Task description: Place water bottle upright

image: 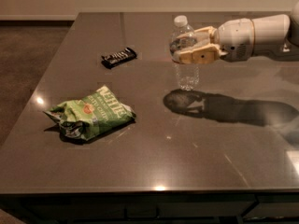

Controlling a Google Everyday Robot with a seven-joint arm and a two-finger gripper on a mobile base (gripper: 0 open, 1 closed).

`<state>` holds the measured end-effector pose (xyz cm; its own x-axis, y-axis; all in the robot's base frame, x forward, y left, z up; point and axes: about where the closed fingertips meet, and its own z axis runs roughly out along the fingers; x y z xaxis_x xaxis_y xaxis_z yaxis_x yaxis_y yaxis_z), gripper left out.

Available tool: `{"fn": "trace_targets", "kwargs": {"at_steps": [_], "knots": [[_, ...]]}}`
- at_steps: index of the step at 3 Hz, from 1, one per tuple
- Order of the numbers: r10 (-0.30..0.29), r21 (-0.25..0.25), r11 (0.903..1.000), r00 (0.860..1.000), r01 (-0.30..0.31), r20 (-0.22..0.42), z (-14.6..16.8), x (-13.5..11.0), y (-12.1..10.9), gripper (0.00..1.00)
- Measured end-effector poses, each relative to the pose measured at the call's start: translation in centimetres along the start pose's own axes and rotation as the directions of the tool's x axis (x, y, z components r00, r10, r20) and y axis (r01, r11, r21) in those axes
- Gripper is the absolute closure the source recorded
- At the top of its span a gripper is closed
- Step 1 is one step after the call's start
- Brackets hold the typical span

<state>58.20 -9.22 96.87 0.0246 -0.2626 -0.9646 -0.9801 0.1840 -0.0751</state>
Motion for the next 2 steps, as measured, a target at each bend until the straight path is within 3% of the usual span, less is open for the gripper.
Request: {"fn": "trace_targets", "kwargs": {"at_steps": [2], "knots": [[0.069,-0.002,0.9976,0.987,-0.069,0.142,0.18,1.62,-0.76,1.00]]}}
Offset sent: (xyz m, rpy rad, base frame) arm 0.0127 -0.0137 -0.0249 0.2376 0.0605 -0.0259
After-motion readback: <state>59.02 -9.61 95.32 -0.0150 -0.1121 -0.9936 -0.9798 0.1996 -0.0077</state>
